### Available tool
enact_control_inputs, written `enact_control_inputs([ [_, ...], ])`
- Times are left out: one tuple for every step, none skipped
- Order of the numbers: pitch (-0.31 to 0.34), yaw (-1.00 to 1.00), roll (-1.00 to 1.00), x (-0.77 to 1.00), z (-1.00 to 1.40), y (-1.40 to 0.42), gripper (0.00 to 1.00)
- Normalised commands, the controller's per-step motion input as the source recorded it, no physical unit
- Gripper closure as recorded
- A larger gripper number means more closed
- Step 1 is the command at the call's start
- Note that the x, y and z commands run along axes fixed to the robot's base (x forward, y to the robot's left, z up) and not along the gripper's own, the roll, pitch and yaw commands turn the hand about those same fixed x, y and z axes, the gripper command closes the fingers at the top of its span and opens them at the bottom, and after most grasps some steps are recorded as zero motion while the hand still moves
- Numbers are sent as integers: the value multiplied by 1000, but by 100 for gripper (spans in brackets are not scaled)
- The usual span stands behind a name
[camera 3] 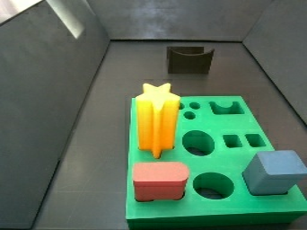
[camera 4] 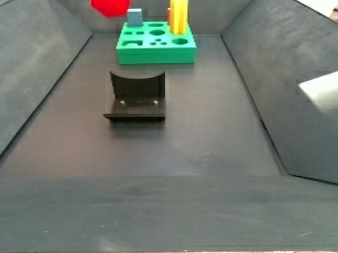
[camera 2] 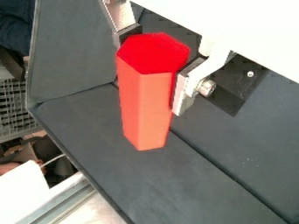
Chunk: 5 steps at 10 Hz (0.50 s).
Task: Pick up the hexagon object. Move up. Place the hexagon object on the fixture. Regrasp the hexagon object. Move to above the board. Insert the hexagon object.
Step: Move to above the board.
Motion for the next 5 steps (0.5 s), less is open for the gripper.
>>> enact_control_inputs([
  [50, 162, -40, 22, 885, 1, 100],
  [21, 137, -42, 18, 596, -7, 100],
  [12, 128, -42, 16, 483, -9, 100],
  [4, 100, -46, 8, 257, -11, 100],
  [-24, -11, -1000, -560, 92, -1000, 100],
])
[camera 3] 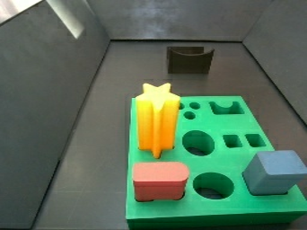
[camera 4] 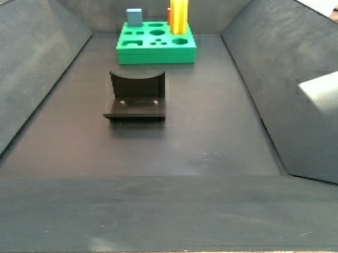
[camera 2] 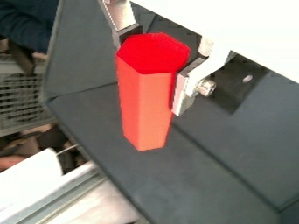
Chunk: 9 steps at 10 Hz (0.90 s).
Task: Pick up the hexagon object. Move up. Place the hexagon object on the fixture. Regrasp the hexagon object. Move to above the board. Insert the hexagon object.
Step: Move to above the board.
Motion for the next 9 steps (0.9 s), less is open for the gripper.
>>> enact_control_inputs([
  [-31, -16, -1000, -561, 71, -1000, 100],
  [-47, -15, -1000, -596, 81, -1000, 100],
  [-57, -17, -1000, -606, 71, -1000, 100],
  [-61, -20, -1000, -613, 73, -1000, 100],
  [-70, -26, -1000, -638, 81, -1000, 100],
  [-75, -28, -1000, -653, 78, -1000, 100],
  [-83, -35, -1000, -694, 81, -1000, 100],
  [-88, -39, -1000, -707, 82, -1000, 100],
  [-104, -41, -1000, -664, 74, -847, 100],
])
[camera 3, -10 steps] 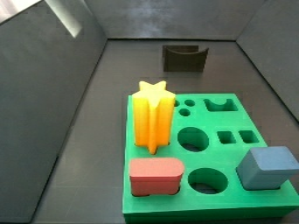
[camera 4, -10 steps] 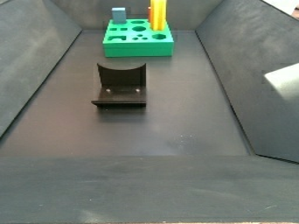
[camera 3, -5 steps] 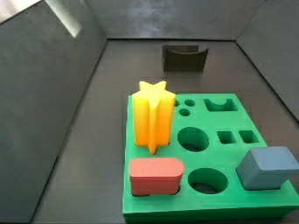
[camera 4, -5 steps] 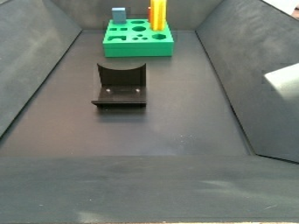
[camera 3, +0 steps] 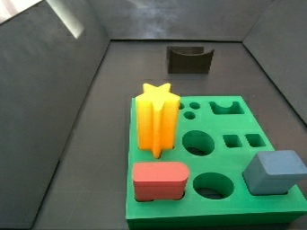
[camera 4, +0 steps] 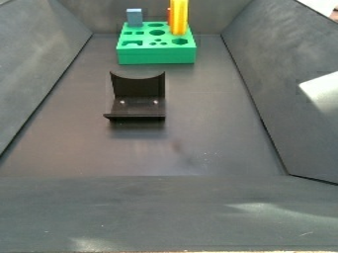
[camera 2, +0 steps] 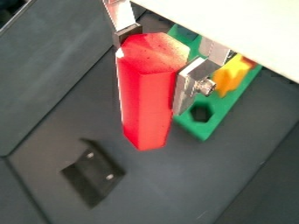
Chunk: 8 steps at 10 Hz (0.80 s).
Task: Pick up the hexagon object. Move up. Place the hexagon object on the fixture. Regrasp the hexagon object. Move to above the board. Insert the hexagon object.
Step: Move to above the board, then insert the hexagon object.
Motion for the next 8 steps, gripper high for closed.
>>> enact_control_inputs([
  [-110, -46, -1000, -485, 42, -563, 100],
  [-123, -43, -1000, -270, 20, -218, 100],
  [-124, -48, -1000, -168, 0, -100, 100],
  [-107, -32, -757, -119, 9, -46, 100],
  [-100, -28, -605, -103, 3, -25, 100],
  [-74, -9, -318, -68, 0, -1, 100],
  [-63, -12, -235, -57, 1, 10, 100],
  [0, 0, 0, -17, 0, 0, 100],
])
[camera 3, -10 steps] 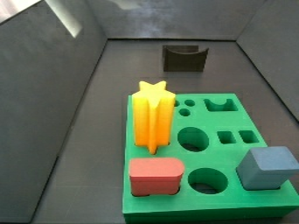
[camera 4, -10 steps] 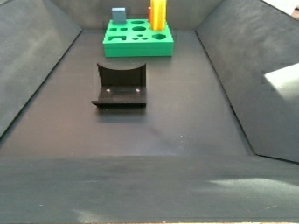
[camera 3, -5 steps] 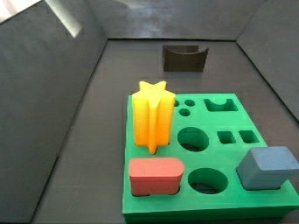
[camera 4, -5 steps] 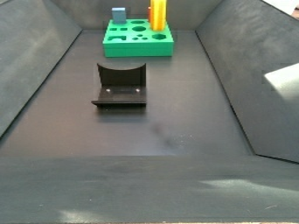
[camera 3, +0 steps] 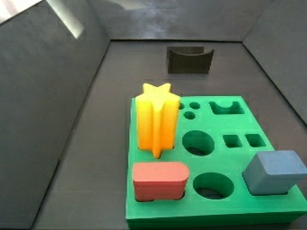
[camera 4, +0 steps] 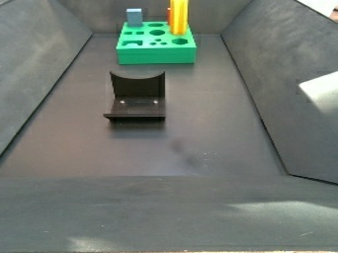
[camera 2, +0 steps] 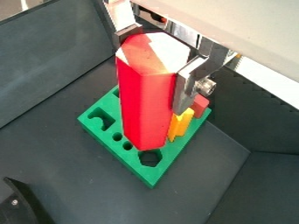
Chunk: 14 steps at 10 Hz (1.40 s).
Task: Pick up the hexagon object. Move up. Place the hexagon object on the fixture. Regrasp the hexagon object. Move to above the board. Insert the hexagon object.
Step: Insert the hexagon object.
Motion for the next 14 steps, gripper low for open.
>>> enact_control_inputs([
  [-79, -191, -6, 0, -134, 0, 100],
  [-70, -294, -151, 54, -423, 0, 100],
  [0, -143, -86, 0, -623, 0, 100],
  [-10, -231, -136, 0, -749, 0, 100],
  [-90, -269, -179, 0, -743, 0, 100],
  [-111, -274, -191, 0, -709, 0, 100],
  [-114, -297, -197, 0, -686, 0, 100],
  [-151, -346, -221, 0, -569, 0, 100],
  [-153, -377, -219, 34, -509, -11, 100],
  [-134, -389, -233, 223, -517, 0, 100],
  [-146, -369, -231, 203, -526, 0, 100],
  [-164, -377, -199, 157, -546, -23, 100],
  [-84, -186, -81, 0, -186, 0, 100],
  [-34, 0, 0, -3, 0, 0, 100],
])
